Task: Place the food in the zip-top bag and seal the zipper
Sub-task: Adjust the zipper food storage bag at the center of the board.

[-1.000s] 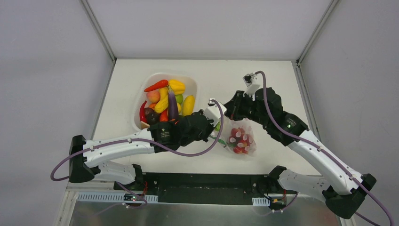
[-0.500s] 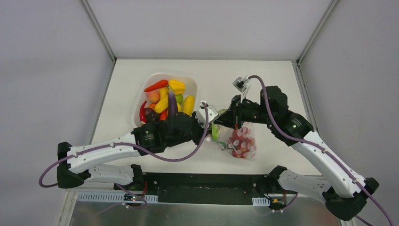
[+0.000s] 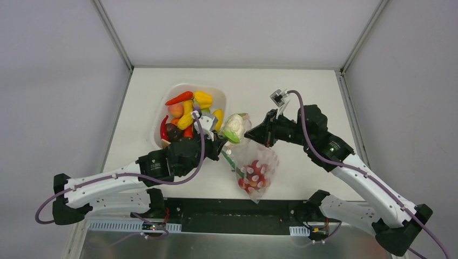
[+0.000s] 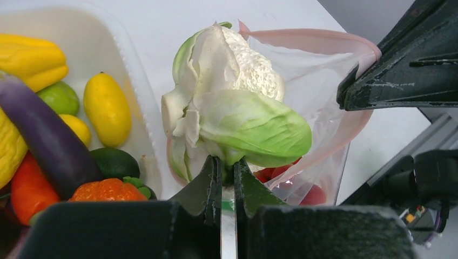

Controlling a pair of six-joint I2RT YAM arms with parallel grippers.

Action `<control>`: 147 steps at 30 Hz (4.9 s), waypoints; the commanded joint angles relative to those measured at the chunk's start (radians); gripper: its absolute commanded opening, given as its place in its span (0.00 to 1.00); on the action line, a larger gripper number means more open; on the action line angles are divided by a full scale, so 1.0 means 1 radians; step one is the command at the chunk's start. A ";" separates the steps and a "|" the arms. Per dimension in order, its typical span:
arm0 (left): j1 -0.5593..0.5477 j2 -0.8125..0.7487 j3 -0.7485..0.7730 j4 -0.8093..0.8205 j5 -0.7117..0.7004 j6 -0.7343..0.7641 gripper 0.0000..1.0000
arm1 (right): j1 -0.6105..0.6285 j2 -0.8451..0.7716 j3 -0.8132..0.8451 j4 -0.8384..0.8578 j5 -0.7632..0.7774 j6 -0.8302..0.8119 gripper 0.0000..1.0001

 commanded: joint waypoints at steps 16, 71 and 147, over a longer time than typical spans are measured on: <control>0.011 -0.170 -0.022 -0.078 -0.374 -0.049 0.00 | -0.183 0.407 0.507 -0.384 -0.147 -0.231 0.01; 0.141 -0.254 -0.270 0.432 0.183 -0.327 0.00 | 0.087 0.221 0.219 -0.107 0.414 0.171 0.04; 0.234 0.186 0.109 -0.163 0.560 -0.216 0.66 | 0.061 0.022 0.114 -0.089 0.442 0.057 0.05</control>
